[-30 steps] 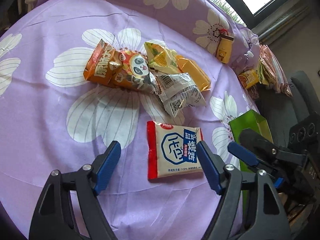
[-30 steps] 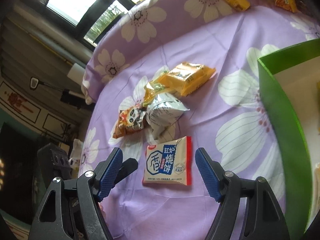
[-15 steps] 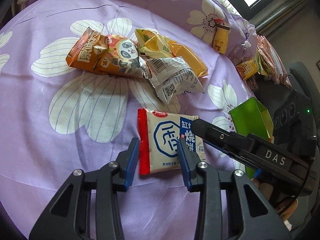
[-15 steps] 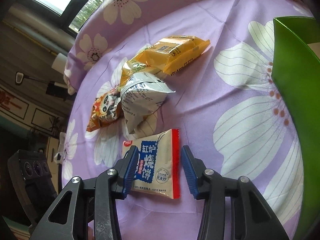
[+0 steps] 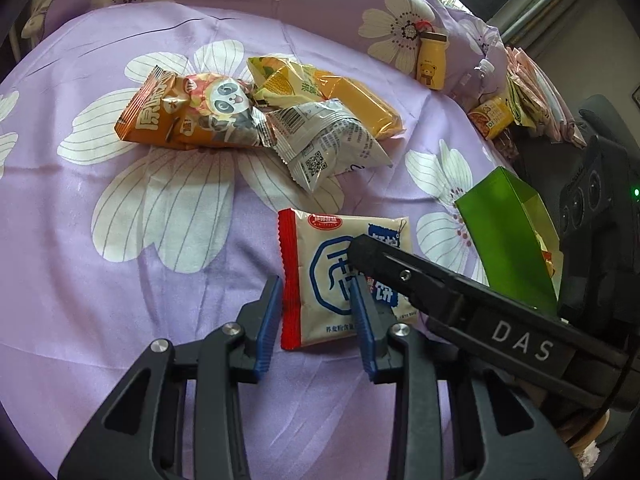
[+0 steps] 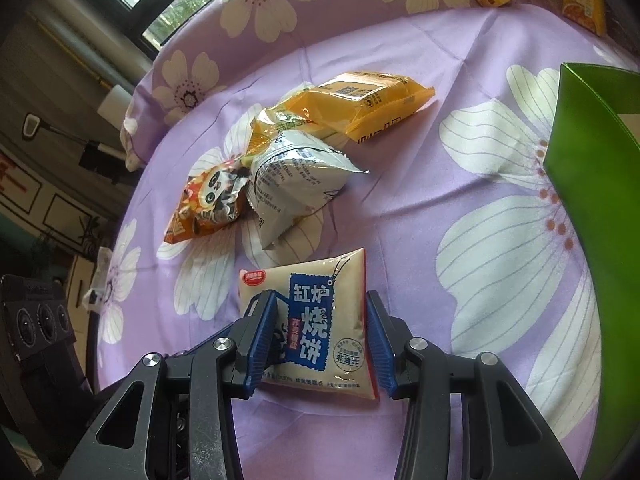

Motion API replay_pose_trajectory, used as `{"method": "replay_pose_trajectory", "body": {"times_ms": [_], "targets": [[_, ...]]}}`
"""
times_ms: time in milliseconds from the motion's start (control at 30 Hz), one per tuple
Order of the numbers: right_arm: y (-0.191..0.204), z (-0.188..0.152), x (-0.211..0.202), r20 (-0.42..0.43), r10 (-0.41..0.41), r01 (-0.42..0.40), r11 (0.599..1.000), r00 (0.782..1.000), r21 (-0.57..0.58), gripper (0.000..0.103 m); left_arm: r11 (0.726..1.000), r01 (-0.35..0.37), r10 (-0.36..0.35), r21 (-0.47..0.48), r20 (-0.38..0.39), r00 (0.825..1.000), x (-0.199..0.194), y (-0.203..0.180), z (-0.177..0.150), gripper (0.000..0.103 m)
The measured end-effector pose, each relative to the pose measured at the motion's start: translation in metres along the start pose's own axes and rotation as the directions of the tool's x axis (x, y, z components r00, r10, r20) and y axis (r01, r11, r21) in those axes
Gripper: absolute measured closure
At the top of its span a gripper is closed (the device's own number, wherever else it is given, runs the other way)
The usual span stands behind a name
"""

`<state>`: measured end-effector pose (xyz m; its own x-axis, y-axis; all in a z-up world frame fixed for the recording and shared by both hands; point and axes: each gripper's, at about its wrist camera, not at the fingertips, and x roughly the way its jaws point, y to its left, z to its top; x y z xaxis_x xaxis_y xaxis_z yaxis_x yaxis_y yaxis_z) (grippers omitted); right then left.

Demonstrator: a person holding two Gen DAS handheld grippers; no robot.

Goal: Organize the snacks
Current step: 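Close the right gripper on the white-and-blue packet and lift it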

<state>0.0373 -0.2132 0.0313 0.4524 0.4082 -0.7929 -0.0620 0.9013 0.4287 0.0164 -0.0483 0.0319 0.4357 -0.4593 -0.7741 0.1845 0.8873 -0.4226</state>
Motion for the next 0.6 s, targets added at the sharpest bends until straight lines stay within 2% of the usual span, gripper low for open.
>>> {"method": "replay_pose_trajectory", "body": {"times_ms": [267, 400, 600], "targets": [[0.006, -0.002, -0.01, 0.004, 0.017, -0.017, 1.0, 1.0, -0.011, 0.056, 1.0, 0.019, -0.019, 0.02, 0.006, 1.0, -0.011, -0.01, -0.004, 0.07], [0.011, -0.003, -0.013, 0.017, -0.004, 0.004, 0.999, 1.0, -0.034, 0.055, 1.0, 0.015, -0.015, 0.022, 0.006, 1.0, -0.013, -0.013, -0.006, 0.069], [0.011, -0.005, -0.007, -0.009, -0.056, 0.055, 0.998, 0.998, -0.04, 0.055, 1.0, 0.012, -0.012, -0.002, -0.026, 1.0, -0.007, -0.009, -0.008, 0.069]]}}
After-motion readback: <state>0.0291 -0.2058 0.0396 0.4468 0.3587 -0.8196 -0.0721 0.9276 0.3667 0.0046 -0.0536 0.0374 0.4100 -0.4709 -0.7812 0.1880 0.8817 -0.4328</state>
